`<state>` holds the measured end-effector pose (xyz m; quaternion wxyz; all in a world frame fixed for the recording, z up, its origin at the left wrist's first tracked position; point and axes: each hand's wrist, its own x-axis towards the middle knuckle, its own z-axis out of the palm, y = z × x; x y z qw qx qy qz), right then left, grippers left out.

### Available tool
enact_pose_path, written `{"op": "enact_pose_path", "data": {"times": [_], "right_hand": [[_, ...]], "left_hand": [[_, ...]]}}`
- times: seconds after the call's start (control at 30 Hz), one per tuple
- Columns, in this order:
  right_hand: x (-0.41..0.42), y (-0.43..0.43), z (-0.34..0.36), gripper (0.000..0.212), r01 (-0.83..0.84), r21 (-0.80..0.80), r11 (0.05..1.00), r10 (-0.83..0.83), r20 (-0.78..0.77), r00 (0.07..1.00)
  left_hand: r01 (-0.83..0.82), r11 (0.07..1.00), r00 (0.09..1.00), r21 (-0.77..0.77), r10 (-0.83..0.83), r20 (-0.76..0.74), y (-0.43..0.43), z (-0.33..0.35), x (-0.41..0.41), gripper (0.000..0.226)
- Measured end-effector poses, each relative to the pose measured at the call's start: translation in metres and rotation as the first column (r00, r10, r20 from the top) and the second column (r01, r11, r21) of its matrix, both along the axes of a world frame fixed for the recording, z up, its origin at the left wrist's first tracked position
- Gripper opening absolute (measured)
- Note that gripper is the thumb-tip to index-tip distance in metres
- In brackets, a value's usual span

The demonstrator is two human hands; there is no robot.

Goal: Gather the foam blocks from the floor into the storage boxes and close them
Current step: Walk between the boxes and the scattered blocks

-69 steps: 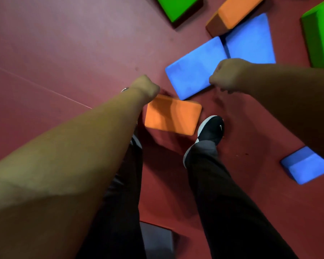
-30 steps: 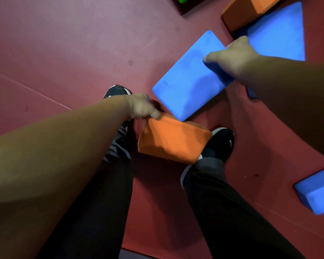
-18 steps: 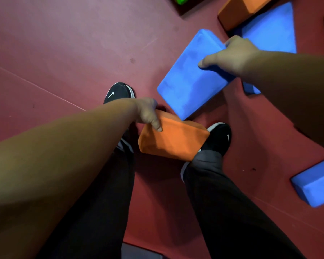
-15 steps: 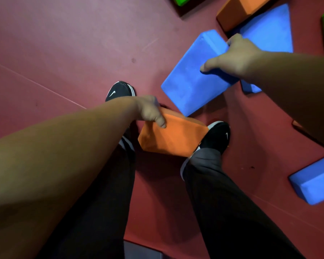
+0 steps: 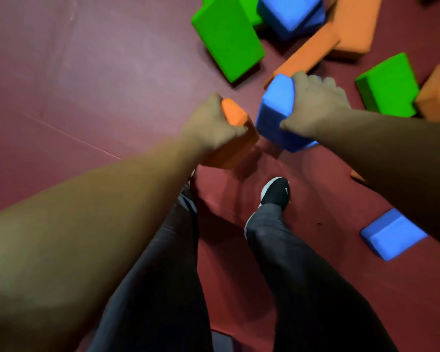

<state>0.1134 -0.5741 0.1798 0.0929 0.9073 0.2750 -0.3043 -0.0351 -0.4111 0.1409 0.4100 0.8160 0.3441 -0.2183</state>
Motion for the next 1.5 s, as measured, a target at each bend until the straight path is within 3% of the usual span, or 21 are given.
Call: {"op": "enact_pose_path", "data": {"times": [0.23, 0.37, 0.5, 0.77, 0.97, 1.2, 1.5], "right_hand": [[0.027, 0.015, 0.187, 0.079, 0.033, 0.101, 0.994, -0.042, 0.094, 0.995], [0.054, 0.006, 0.285, 0.077, 0.098, 0.167, 0.981, -0.123, 0.15, 0.981], [0.075, 0.005, 0.376, 0.067, 0.122, 0.244, 0.962, -0.175, 0.208, 0.962], [0.128, -0.019, 0.515, 0.077, 0.166, 0.344, 0.924, -0.269, 0.278, 0.922], [0.142, -0.017, 0.556, 0.087, 0.183, 0.397, 0.899, -0.291, 0.232, 0.928], [0.121, 0.026, 0.542, 0.079, 0.067, 0.376, 0.924, -0.127, 0.138, 0.982], [0.008, 0.109, 0.516, 0.08, -0.222, 0.318, 0.922, 0.192, 0.122, 0.974]], "left_hand": [[0.06, 0.976, 0.982, 0.208, -0.095, 0.161, 0.003, 0.186, 0.06, 0.058], [0.065, 0.973, 0.959, 0.22, -0.121, 0.256, -0.001, 0.275, 0.092, 0.073], [0.091, 0.957, 0.944, 0.276, -0.171, 0.281, -0.01, 0.366, 0.122, 0.066], [0.189, 0.871, 0.89, 0.453, -0.347, 0.296, -0.024, 0.508, 0.184, 0.079], [0.105, 0.853, 0.92, 0.511, -0.279, 0.275, -0.021, 0.571, 0.192, 0.087], [-0.062, 0.866, 0.976, 0.496, -0.052, 0.213, 0.009, 0.575, 0.133, 0.087], [-0.214, 0.842, 0.976, 0.495, 0.159, 0.151, 0.056, 0.55, -0.006, 0.077]]}}
